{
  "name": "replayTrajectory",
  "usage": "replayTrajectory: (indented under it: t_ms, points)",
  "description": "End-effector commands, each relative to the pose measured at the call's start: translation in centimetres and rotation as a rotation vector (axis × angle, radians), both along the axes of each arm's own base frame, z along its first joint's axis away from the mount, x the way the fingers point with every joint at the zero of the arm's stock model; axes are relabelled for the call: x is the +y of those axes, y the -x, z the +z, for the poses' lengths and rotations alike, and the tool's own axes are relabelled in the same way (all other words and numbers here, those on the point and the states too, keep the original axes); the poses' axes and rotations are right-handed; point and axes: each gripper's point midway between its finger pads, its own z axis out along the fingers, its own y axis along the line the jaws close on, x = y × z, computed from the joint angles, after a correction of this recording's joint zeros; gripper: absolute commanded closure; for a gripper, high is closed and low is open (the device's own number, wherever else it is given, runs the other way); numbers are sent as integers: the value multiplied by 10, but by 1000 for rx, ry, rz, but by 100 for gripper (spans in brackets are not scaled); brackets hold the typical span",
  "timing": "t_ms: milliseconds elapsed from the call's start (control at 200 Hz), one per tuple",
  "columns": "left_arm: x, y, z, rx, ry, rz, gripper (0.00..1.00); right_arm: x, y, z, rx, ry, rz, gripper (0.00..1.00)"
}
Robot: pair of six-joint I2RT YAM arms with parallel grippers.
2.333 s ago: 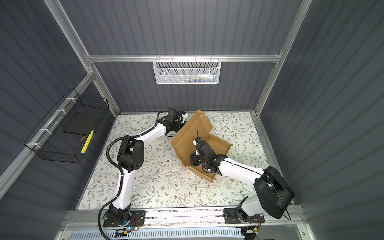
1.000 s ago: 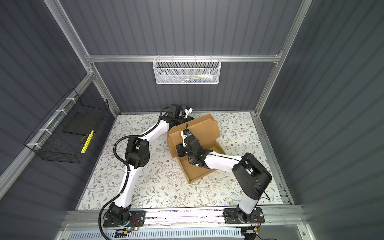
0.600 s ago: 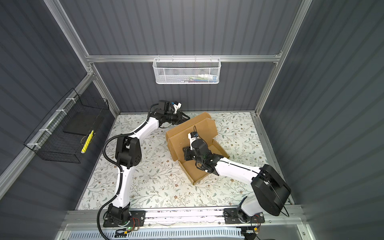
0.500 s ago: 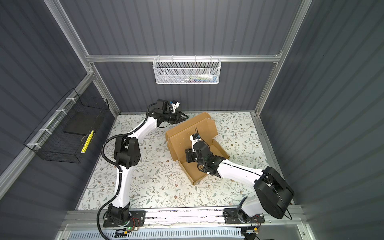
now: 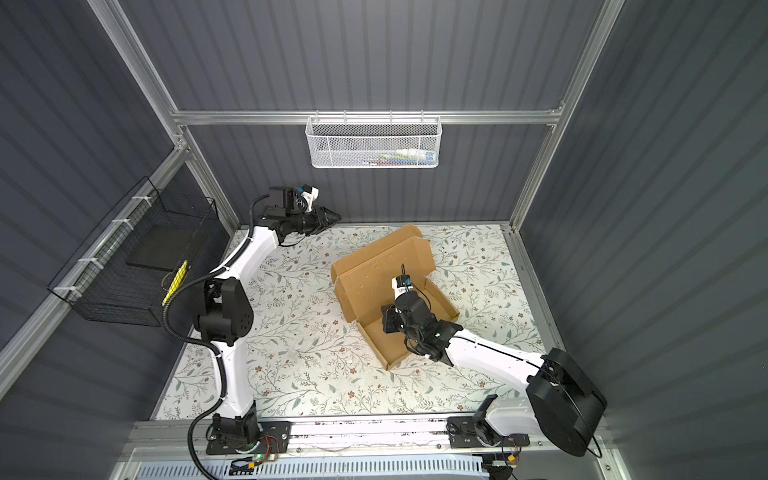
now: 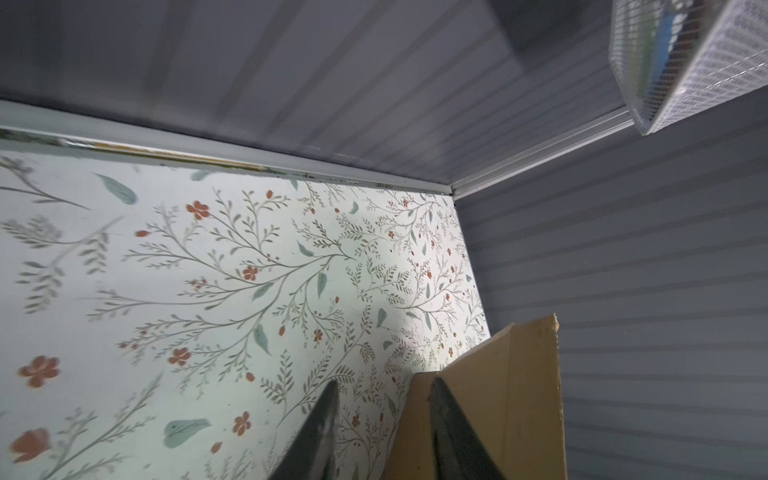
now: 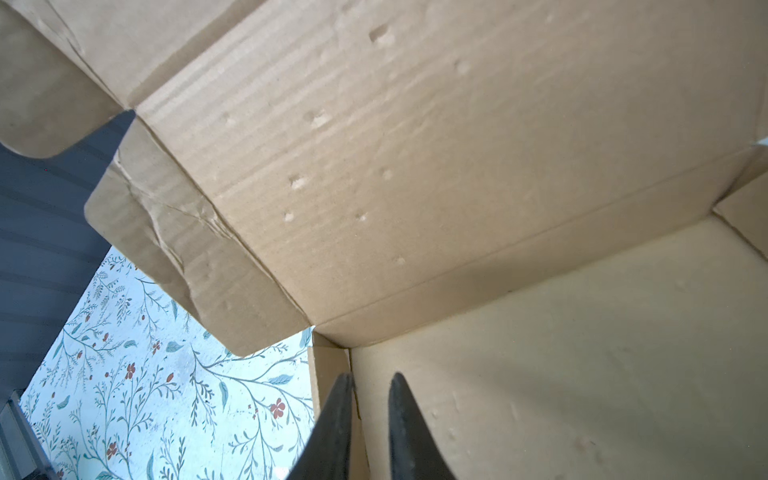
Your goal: Fold the paper box
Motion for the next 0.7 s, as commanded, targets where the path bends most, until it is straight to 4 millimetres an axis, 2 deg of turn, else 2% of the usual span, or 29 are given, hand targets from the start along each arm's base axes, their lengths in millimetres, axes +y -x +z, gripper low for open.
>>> replayTrajectory:
  t_ms: [0, 145, 335, 365, 390, 570, 695]
  points:
    - [10, 35, 0, 0, -130, 7, 63, -11, 1, -2, -3, 29, -22, 79]
    - [38, 73, -1, 0, -252, 74, 62, -19, 0, 1, 1, 48, -20, 79]
    - [60, 132, 0, -4, -323, 98, 61, -35, -2, 6, 0, 85, -31, 78]
    - [61, 140, 2, -4, -318, 93, 61, -37, -2, 6, 2, 89, -32, 78]
    - [62, 152, -12, 33, -319, 84, 61, -40, -3, 7, 0, 92, -36, 78]
    - [61, 197, -28, 70, -290, 62, 60, -52, -6, 9, 7, 103, -50, 77]
    - [46, 222, -30, 59, -302, 33, 59, -58, -8, 9, 11, 115, -55, 77]
